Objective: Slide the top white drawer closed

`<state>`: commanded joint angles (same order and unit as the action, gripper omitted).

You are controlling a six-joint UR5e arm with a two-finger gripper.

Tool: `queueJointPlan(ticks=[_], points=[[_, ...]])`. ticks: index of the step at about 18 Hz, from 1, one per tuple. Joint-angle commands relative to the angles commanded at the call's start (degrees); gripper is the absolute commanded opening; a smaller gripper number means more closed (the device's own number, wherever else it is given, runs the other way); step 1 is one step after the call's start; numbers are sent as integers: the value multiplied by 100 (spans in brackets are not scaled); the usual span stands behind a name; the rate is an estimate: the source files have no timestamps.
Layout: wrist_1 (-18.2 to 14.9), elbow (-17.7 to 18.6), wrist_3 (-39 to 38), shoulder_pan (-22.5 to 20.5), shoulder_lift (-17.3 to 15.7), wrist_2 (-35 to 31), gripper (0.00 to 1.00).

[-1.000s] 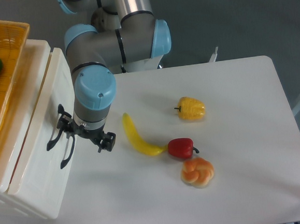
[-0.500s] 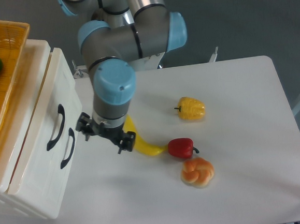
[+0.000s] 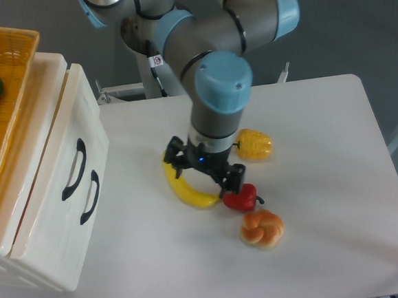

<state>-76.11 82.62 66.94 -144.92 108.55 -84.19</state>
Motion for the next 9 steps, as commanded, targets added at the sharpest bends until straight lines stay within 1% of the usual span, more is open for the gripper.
queueJointPlan(ticks=[3, 7, 9], points=[[0, 0, 941, -351, -62, -264, 100], [9, 0, 1978, -817, -228, -291, 100], [-9, 0, 2445, -1072, -237, -291, 100]])
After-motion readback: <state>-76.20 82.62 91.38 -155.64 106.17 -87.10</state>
